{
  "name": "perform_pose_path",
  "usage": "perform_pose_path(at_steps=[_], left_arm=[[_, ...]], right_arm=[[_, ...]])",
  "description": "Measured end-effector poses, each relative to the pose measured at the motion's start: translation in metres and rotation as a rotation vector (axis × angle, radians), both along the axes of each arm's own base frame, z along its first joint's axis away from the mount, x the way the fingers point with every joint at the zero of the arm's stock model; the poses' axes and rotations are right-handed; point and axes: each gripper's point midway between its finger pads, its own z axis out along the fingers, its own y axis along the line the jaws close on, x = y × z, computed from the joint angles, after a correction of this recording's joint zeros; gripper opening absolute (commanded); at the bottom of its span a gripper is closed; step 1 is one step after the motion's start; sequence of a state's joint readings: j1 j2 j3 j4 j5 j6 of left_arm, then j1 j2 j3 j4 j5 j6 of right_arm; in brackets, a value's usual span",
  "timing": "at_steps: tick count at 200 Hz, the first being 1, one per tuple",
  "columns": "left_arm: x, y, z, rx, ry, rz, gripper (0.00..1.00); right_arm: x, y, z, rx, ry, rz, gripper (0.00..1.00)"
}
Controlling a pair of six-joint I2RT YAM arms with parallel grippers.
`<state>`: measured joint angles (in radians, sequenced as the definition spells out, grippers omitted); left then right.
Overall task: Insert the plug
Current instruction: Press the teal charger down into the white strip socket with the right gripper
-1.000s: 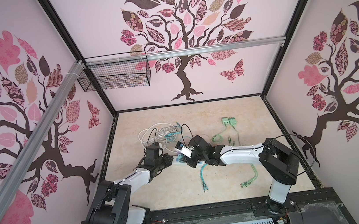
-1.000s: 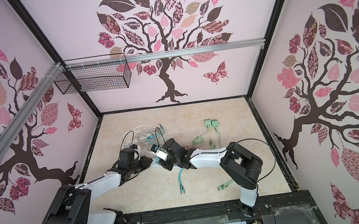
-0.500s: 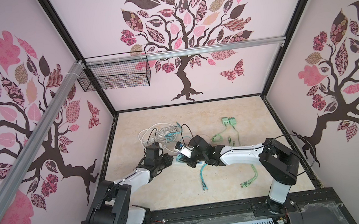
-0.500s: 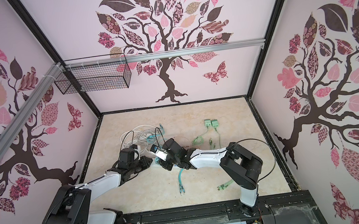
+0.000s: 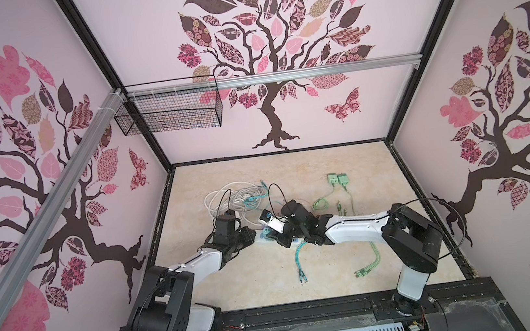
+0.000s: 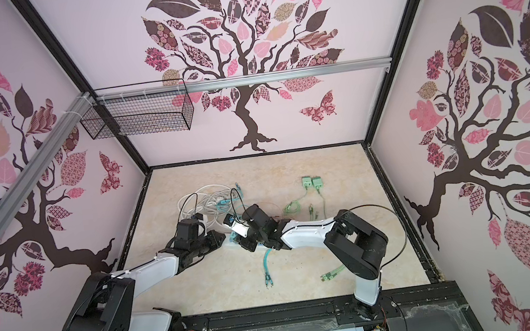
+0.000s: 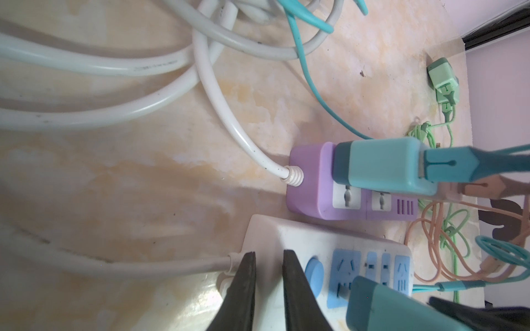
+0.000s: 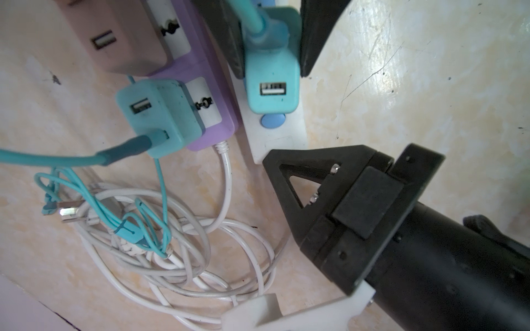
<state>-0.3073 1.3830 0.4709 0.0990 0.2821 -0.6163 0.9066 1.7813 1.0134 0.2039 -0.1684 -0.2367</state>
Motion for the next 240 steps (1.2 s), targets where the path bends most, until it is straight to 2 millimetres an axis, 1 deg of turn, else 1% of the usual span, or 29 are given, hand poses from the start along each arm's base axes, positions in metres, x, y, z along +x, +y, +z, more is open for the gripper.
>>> perform_pose_path(at_steps=[51,91,168,240], left_arm=[[0.001,0.0,0.0,-0.001,0.0,0.002,0.2],[0.001,0.0,0.0,0.001,0.003,0.003,0.2],[0.001,0.0,0.001,0.005,0.008,0.004,0.19],[0.001,0.002,0.001,0.016,0.012,0.006,0.19]], right_arm=[[-0.001,0.002,-0.002,-0.003,-0.015,0.029,0.24],[0.003,0.0,-0.003,-0.006,-0.019,0.027,0.25],[0.002,-0.002,-0.004,0.001,-0.027,0.058,0.26],[-0.001,-0.008,-0.013,0.004,-0.064,0.083,0.25]])
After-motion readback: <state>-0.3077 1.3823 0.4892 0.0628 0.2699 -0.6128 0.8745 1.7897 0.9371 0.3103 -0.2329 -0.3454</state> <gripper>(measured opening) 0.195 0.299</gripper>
